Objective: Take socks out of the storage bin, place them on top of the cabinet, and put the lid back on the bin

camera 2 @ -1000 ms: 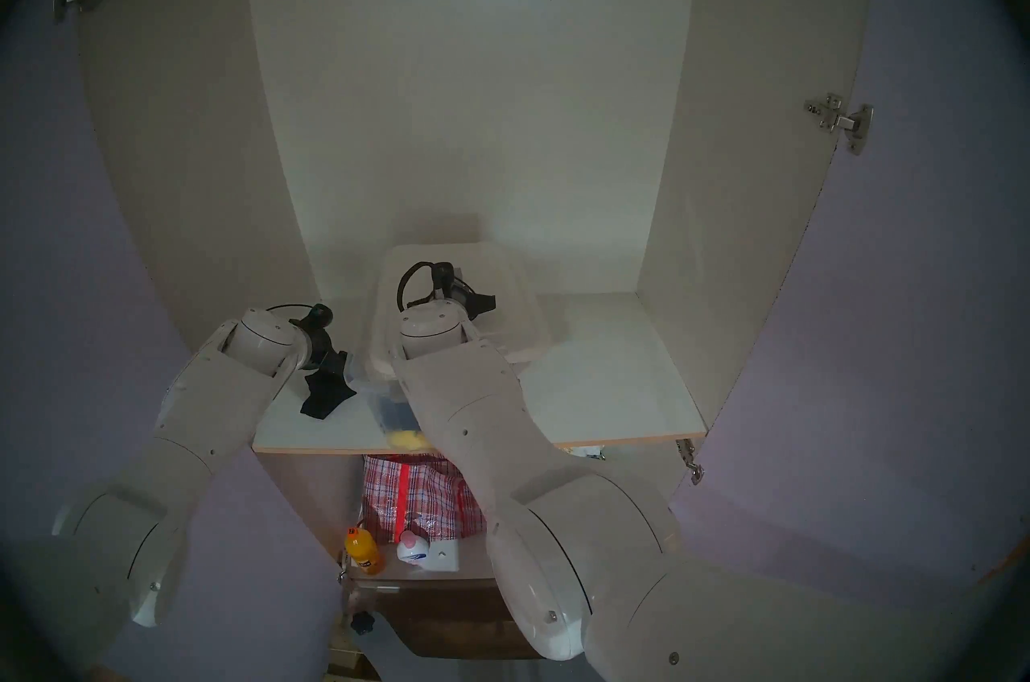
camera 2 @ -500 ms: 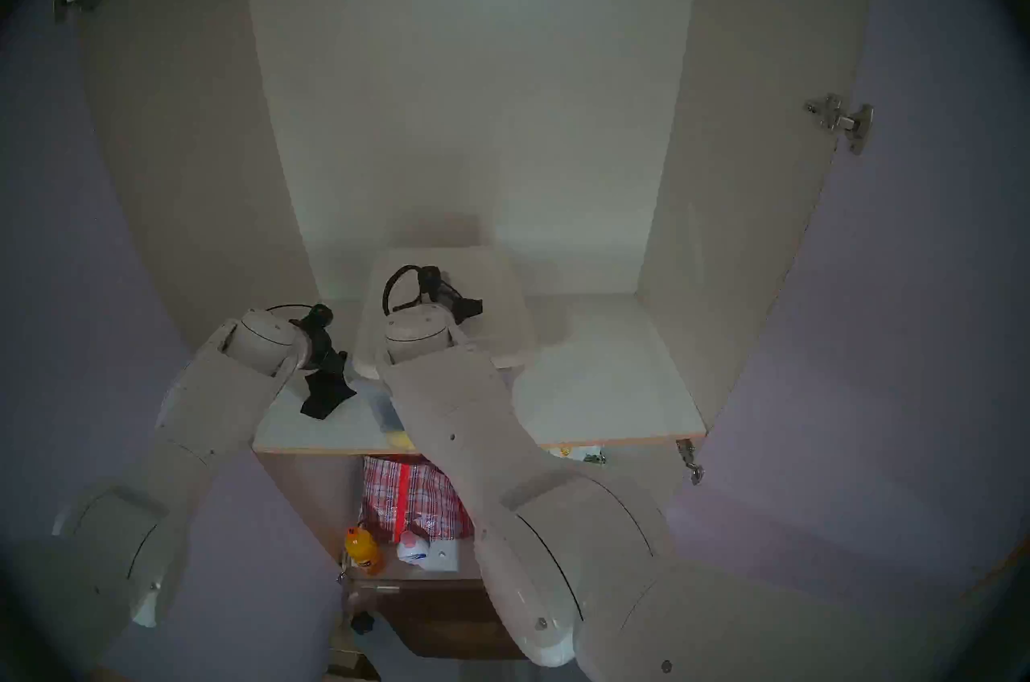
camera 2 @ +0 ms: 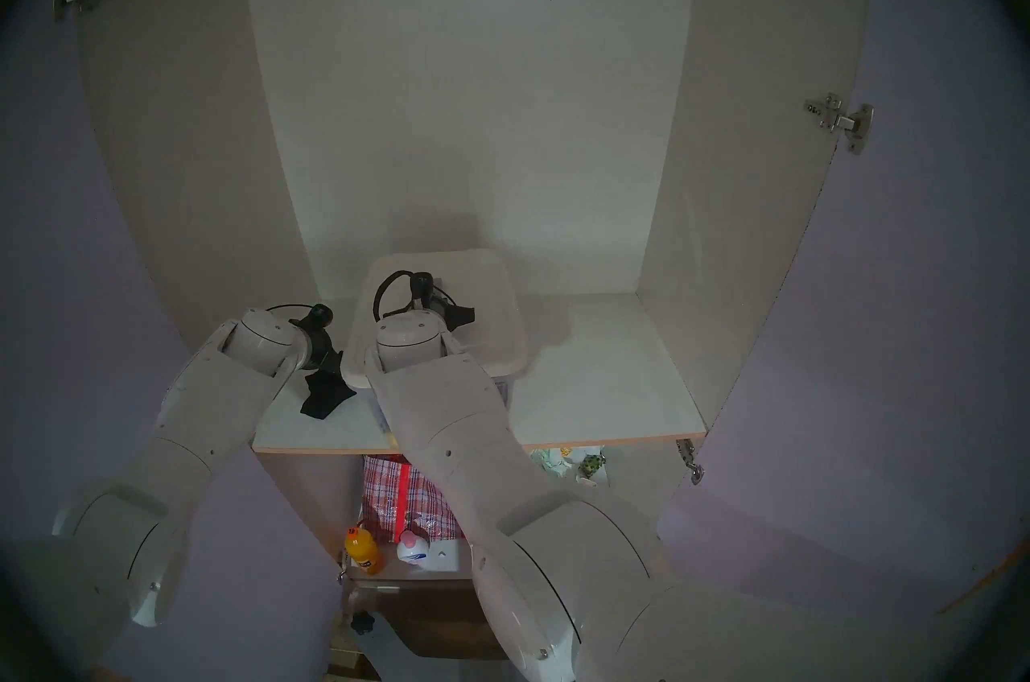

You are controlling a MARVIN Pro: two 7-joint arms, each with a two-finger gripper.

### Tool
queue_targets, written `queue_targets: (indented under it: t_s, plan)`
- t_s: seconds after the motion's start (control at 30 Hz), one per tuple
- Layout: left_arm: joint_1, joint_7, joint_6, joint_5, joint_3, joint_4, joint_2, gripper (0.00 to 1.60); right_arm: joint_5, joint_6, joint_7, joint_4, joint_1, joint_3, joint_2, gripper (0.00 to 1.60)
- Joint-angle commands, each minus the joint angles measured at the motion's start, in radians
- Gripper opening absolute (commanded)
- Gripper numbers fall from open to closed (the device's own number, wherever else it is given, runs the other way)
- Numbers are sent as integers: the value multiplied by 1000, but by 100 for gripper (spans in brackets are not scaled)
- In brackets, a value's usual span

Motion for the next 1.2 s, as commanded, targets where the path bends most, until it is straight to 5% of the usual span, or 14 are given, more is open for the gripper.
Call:
queue_targets:
  t_s: [0.0,0.2,0.47,0.5,0.53,0.57,0.77,1.03,1.17]
  plan:
    - [-28,-3,-10,-1,-5,-24,3,160,-11,10,21,-65,-9,-37,-5,0]
    - [-28,-3,-10,-1,-5,-24,3,160,-3,-9,107,-35,-5,-65,26,0]
    - [-28,-3,-10,-1,-5,-24,3,160,-3,-16,94,-44,-11,-55,28,0]
    - [-28,-3,-10,-1,-5,-24,3,160,1,-15,80,-51,-13,-46,26,13]
    - [-28,-3,-10,-1,-5,-24,3,160,-2,-23,62,-78,-24,-40,33,67]
    - [-28,-2,-10,-1,-5,-24,3,160,-3,-24,56,-111,-37,-36,42,160]
    - [-28,-1,-9,-1,-5,-22,2,160,-17,-111,45,-315,-116,-37,103,160]
    - [-28,0,-9,-1,-5,-21,2,160,-21,-72,23,-550,-225,-5,193,160]
    - [-28,0,-8,-1,-5,-21,1,160,5,-58,98,-684,-301,1,277,160]
